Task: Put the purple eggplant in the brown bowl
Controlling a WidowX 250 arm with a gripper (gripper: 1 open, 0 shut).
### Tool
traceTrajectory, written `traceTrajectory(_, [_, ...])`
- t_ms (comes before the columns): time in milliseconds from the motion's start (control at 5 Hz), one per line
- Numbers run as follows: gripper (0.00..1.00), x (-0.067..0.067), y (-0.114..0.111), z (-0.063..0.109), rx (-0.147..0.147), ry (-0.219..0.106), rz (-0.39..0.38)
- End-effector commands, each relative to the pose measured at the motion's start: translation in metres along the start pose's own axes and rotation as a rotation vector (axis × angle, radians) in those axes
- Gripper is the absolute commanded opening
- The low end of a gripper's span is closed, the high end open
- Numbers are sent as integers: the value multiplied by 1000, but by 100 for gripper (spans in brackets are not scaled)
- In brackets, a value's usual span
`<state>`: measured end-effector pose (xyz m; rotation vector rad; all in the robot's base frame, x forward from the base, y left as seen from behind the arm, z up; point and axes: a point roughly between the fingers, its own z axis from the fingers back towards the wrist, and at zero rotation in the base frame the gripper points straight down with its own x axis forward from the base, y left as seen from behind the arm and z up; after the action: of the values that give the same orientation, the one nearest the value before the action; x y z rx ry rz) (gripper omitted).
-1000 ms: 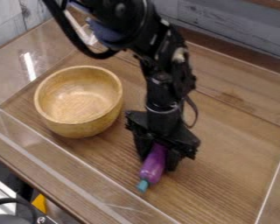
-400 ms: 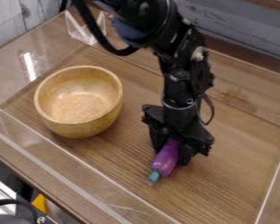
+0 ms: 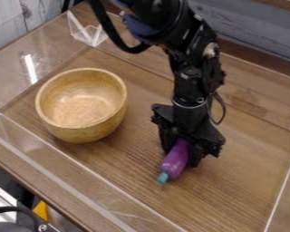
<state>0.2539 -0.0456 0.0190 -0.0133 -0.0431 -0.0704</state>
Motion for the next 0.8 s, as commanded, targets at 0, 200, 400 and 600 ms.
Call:
traceTrajectory(0, [0,9,0,6,-13,-28,-30])
traceTrajectory(200, [0,0,10,7,-22,-19,-16])
traceTrajectory(400, [0,-3,26,8,-31,-15,-3])
traceTrajectory(600, [0,-8,51,12,-45,-26,22])
